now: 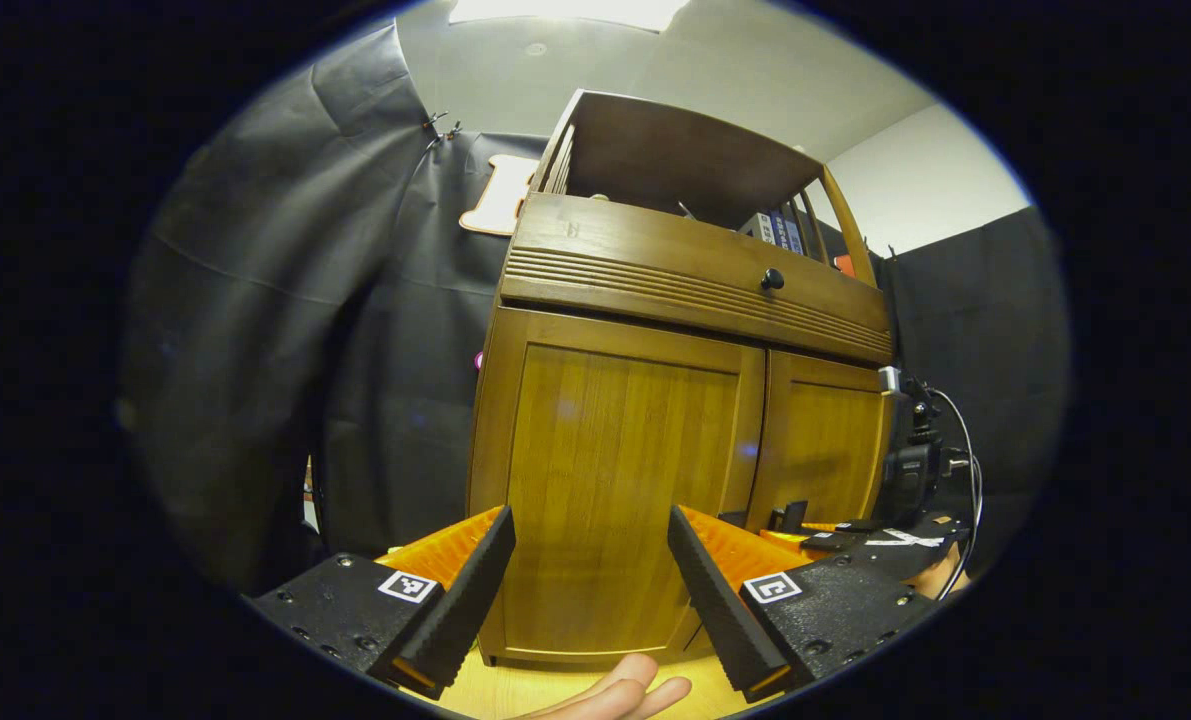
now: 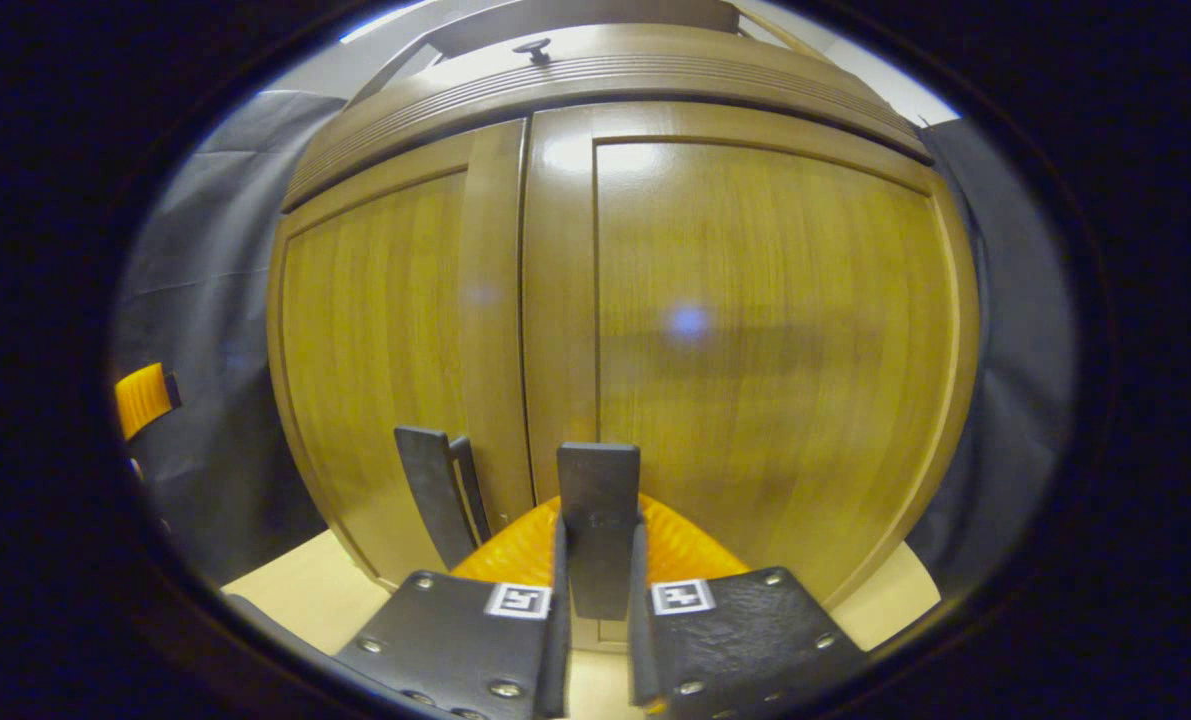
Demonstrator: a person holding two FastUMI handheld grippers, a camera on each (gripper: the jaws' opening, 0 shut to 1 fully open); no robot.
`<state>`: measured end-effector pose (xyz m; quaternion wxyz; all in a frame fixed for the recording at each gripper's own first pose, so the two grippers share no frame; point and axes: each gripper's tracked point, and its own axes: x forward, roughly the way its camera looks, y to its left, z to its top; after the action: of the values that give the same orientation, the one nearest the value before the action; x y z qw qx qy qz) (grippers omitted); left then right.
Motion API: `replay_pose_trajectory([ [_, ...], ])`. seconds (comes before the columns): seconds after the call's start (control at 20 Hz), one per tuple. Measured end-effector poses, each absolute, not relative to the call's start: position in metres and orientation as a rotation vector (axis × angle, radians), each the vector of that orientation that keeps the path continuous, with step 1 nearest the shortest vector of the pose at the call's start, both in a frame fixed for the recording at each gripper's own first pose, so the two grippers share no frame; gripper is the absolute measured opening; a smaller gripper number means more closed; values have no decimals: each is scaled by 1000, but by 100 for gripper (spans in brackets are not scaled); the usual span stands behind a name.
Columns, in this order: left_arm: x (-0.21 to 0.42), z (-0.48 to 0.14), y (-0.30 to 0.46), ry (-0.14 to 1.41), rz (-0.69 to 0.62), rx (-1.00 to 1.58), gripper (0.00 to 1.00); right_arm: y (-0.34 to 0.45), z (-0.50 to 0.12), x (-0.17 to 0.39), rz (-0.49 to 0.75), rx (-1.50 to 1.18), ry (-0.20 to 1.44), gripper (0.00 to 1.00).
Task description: Open the right door of the double-door shoe cabinet with the right hand, and open the left door with the left hand.
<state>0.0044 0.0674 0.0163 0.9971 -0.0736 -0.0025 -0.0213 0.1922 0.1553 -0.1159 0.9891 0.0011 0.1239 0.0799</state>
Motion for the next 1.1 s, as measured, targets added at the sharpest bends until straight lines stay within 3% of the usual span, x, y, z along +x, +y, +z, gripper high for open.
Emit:
replay_pose_trajectory([
  [0.05,6,16,67,-2,-41,-146,95,155,-116,191,167,-14,252,22],
  [0.25,17,11,68,16,-17,-135,92,157,-115,191,218,-16,257,22],
  [0.3,18,10,68,18,-12,-130,96,159,-115,191,230,-1,257,22],
  [0.35,19,9,68,24,-12,-128,92,160,-116,192,242,-6,254,22],
  [0.4,19,7,66,28,-11,-127,95,159,-116,192,251,-16,251,22],
  [0.45,19,6,64,29,-12,-124,92,158,-115,193,256,-14,250,22],
  [0.5,19,6,62,29,-13,-121,95,157,-113,191,264,-14,250,22],
  [0.55,19,5,62,27,-15,-117,92,157,-113,191,268,-9,249,22],
  [0.95,19,1,37,38,-50,-70,92,157,-111,193,300,-5,238,22],
  [1.0,22,0,33,40,-51,-65,95,156,-107,190,302,-5,238,22],
  [1.1,25,-3,28,45,-53,-55,92,155,-104,189,304,-7,236,22],
])
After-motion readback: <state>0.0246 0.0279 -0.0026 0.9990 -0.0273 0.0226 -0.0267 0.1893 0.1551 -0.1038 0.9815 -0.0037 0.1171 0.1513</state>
